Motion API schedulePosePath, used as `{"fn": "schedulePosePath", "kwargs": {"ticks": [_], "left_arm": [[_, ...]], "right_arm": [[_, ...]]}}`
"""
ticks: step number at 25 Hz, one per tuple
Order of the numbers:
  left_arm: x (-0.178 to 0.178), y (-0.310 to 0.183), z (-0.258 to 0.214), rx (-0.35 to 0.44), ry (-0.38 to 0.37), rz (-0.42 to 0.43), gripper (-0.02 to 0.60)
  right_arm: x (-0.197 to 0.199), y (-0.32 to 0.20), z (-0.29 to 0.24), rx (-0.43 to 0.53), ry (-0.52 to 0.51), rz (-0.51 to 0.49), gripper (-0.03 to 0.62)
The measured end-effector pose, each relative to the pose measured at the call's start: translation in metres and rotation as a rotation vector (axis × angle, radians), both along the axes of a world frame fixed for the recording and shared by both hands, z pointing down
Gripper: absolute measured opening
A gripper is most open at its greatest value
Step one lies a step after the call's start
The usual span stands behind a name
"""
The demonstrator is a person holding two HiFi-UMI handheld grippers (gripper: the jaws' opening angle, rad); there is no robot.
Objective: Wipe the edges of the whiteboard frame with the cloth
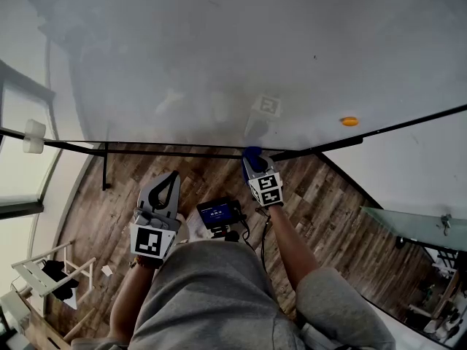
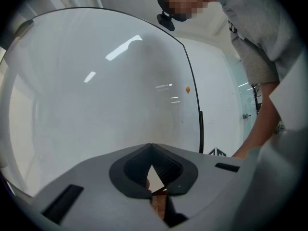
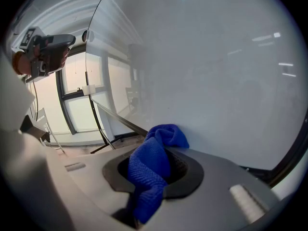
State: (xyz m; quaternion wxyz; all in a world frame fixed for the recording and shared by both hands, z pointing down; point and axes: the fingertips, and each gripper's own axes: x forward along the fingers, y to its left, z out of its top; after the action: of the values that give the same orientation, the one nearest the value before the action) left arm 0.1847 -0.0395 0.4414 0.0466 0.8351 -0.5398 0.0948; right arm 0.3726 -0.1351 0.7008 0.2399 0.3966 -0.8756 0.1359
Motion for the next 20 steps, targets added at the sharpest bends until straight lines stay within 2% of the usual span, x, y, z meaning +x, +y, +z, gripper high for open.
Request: {"fn": "schedulePosePath", "kwargs": {"ticks": [3,7,14,20], "left_arm": [[-0.006,-0.001,-0.005,0.033,0.001,0.008,0.008],[-0.016,0.004,0.0,-0.005,0.001,-0.018,0.008],[-0.014,0.007,-0.002,0.01,-0.001,-0.028,0.008],[-0.036,0.012,0.001,-0.009,0.009,-0.046,0.008]], "right_arm": [[-0.009,0.0,-0.001,-0.003,0.002,-0.007,0.094],[-0.016,0.001,-0.001,-0.007,0.003,-0.01,0.094],[-0.015,0.0,-0.002,-0.013,0.001,-0.02,0.094],[-0.041,0.003,-0.002,-0.019,-0.003,-0.024,0.094]]}}
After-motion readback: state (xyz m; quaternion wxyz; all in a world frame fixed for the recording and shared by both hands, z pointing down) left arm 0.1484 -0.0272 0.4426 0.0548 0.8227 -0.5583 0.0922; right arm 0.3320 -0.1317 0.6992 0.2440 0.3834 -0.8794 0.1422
